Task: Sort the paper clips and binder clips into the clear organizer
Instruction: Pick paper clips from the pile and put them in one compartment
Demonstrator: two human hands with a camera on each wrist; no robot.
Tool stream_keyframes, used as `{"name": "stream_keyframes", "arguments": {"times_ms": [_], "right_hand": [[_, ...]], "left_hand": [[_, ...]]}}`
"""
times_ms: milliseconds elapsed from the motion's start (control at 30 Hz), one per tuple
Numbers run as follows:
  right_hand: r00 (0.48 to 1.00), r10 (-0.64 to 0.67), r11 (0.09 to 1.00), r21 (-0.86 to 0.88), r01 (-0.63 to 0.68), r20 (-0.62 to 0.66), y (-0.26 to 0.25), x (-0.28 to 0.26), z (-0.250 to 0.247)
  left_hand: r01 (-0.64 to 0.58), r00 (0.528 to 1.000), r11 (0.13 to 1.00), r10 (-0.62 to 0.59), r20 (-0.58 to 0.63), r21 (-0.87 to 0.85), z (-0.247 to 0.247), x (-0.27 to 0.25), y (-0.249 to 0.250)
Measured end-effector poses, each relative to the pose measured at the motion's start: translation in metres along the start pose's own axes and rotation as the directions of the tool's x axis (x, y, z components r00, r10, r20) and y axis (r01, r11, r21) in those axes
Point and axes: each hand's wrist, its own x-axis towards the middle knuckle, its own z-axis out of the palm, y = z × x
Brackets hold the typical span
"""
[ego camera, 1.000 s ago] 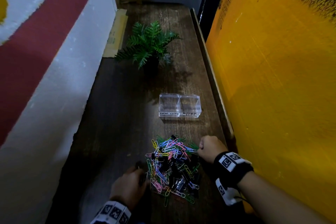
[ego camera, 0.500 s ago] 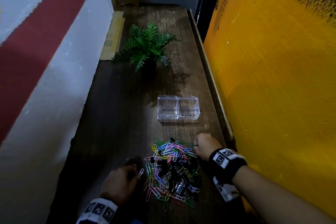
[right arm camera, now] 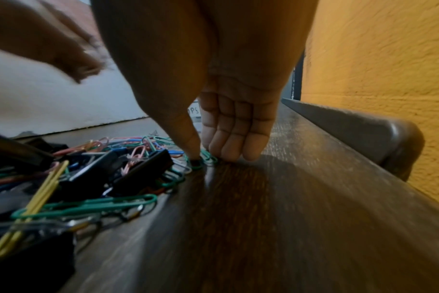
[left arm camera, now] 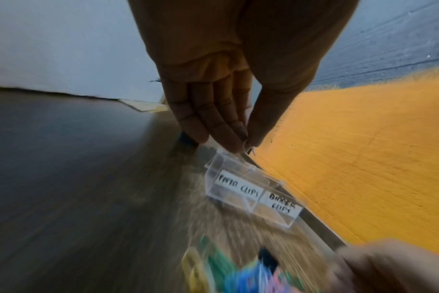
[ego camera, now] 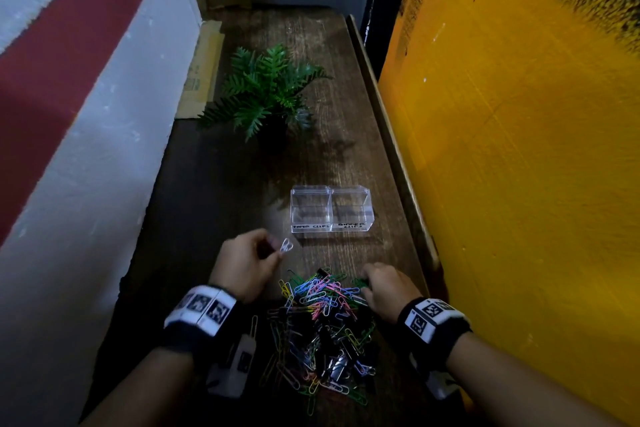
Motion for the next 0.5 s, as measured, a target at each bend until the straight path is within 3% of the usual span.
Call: {"name": "stream_keyframes", "arguments": {"times_ms": [267, 500], "right_hand": [[0.998, 0.058, 0.998, -0.03, -0.057, 0.033, -0.009, 0.004, -0.005], [0.998, 0.023, 0.994, -0.109, -0.017, 0.058, -0.011, 0.005, -0.003]], "left_hand": [[-0.072, 0.997, 0.988, 0.067, 0.042, 0.137, 0.023, 0.08, 0.042], [-0.047, 0.987, 0.977, 0.014, 0.158, 0.206, 0.039, 0.099, 0.044]]}}
